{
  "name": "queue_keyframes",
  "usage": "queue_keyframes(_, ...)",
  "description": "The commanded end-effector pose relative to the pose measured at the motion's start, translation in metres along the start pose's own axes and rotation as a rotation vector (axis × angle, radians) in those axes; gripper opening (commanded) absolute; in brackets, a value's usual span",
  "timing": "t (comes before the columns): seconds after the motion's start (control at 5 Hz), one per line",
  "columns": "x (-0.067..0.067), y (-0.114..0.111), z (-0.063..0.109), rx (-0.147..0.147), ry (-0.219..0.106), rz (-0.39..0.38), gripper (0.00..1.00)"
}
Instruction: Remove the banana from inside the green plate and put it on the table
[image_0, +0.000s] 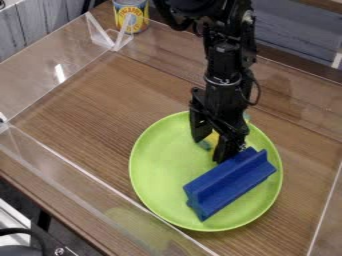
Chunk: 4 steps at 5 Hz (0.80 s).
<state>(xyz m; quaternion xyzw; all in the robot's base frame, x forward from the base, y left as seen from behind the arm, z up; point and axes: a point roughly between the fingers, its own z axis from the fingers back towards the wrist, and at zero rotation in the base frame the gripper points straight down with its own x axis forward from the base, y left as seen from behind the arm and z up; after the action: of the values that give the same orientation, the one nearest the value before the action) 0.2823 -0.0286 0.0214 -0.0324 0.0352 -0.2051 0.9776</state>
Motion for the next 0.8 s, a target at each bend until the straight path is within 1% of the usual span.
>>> queue_keyframes(0.0,0.0003,0.0013,0.0041,0.004,-0.007,0.002,1.00)
queue_keyframes(0.6,0.0008,0.0061,0.0125,0.010,-0.010,0.010,1.00)
